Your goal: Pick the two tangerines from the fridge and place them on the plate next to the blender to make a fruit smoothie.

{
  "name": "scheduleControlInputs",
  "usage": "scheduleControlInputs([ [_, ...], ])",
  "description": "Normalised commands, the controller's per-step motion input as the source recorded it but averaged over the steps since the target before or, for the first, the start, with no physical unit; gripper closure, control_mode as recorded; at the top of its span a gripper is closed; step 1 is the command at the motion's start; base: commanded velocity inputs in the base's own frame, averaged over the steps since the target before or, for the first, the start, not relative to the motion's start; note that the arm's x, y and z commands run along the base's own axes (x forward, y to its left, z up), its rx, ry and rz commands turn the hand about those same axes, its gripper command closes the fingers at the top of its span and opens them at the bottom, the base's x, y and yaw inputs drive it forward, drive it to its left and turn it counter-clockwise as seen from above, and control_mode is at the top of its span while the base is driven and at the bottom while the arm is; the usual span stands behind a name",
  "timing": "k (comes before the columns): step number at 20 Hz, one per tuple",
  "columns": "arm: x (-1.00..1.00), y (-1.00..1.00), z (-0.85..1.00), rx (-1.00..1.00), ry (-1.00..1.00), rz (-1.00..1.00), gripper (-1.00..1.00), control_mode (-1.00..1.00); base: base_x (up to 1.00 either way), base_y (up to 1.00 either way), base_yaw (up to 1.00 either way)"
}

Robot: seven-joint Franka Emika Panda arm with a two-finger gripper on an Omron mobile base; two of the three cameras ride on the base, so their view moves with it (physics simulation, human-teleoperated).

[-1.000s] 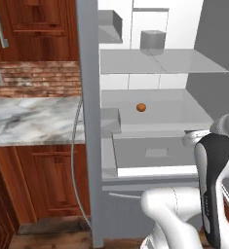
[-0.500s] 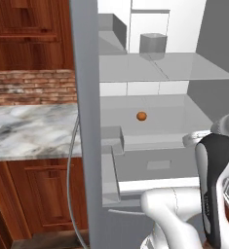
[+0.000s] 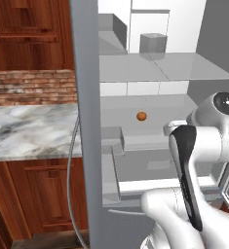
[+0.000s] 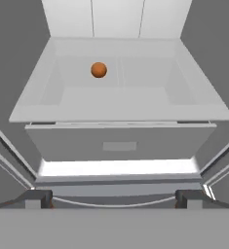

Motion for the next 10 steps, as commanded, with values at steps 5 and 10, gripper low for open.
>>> scheduleControlInputs([
  [5, 1.00, 0.10, -0.28, 0.12, 0.01, -0.07, -1.00, -1.00, 0.00, 0.00, 0.00],
  [10, 0.90, 0.00, -0.28, 0.05, 0.00, 0.00, -1.00, -1.00, 0.00, 0.00, 0.00],
])
